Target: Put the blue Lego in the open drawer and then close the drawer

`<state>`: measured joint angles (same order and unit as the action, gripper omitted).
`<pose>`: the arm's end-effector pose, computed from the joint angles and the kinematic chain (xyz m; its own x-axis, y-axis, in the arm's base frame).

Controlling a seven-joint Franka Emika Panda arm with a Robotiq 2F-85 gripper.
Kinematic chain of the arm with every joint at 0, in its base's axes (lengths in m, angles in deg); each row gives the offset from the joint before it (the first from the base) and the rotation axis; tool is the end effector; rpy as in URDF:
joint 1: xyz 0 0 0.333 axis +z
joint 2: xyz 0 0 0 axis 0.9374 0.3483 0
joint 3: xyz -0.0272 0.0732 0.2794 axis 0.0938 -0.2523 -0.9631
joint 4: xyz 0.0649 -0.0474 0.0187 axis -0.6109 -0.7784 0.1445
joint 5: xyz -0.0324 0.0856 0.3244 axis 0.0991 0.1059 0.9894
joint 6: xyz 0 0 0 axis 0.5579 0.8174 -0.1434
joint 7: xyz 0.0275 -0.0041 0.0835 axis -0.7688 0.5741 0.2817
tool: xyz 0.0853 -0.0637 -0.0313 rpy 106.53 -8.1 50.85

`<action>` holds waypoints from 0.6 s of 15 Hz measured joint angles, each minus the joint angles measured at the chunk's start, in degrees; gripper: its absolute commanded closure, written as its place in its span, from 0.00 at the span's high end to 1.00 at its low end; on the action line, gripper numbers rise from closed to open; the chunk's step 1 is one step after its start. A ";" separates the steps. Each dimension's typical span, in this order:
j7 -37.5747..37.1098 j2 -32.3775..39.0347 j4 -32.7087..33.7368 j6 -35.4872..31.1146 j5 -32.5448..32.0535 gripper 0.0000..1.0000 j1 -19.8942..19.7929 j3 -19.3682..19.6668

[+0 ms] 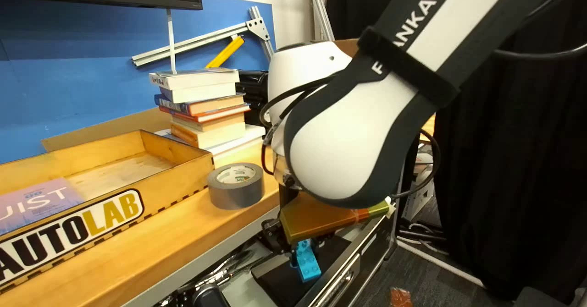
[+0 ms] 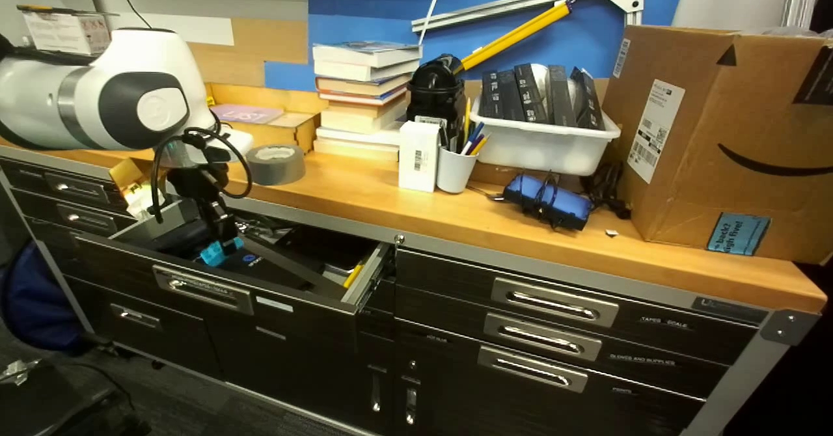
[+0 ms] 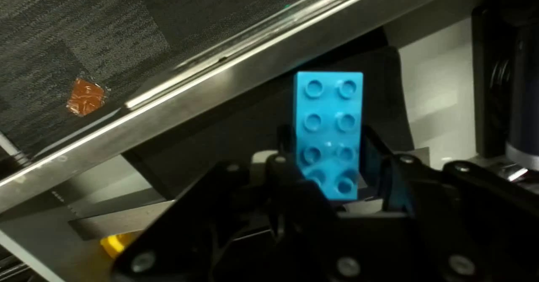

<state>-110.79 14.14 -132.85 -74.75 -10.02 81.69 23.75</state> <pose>0.3959 0.1524 0.2985 0.9747 -0.2026 0.0941 -0.2044 -0.9788 0.0101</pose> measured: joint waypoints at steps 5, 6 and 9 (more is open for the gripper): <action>1.16 -2.64 -2.64 -0.68 3.43 1.00 -1.23 -0.39; 2.31 -3.60 -3.51 -0.42 5.14 1.00 -1.09 -0.75; 6.77 -7.12 -6.05 3.75 9.89 1.00 -0.36 -1.92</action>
<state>-104.02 7.02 -138.90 -71.00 -0.13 81.33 21.83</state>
